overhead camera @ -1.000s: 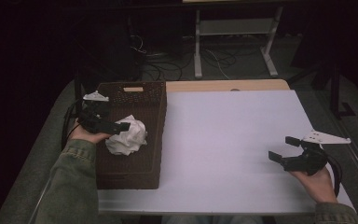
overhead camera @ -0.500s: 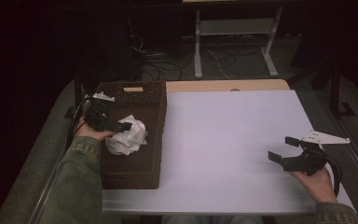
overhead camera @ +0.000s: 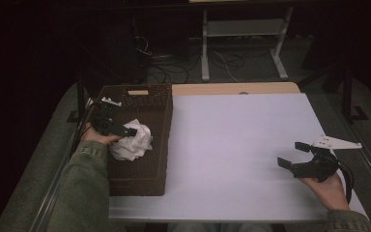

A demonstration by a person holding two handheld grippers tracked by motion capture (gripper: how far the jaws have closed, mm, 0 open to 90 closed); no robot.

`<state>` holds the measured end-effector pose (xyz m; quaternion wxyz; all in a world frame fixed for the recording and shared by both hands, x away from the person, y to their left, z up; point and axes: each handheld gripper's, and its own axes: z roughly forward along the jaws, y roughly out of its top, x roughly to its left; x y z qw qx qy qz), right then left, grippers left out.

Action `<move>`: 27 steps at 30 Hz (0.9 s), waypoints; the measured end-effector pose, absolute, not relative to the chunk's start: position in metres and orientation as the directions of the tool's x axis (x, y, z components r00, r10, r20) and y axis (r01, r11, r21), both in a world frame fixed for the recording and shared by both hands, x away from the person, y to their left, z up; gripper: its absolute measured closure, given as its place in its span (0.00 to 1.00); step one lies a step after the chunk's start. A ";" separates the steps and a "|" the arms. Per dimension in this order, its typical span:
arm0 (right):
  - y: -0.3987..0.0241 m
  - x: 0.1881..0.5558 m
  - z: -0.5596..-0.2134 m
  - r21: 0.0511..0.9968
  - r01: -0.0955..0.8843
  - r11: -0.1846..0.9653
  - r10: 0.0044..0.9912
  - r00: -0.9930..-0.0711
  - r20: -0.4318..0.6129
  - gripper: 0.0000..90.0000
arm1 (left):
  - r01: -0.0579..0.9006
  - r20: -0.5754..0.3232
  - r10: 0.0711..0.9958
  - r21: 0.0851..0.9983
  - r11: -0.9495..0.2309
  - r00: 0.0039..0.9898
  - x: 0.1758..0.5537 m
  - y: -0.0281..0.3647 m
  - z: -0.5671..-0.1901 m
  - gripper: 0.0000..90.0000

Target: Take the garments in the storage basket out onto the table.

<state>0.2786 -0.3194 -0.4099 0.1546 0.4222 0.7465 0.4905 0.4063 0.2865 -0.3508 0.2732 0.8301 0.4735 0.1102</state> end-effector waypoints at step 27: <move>-0.318 0.278 -0.410 0.862 0.477 0.174 0.775 -0.606 0.179 0.00 | 0.777 -0.114 0.810 0.386 -0.497 0.575 0.418 0.284 -0.383 0.00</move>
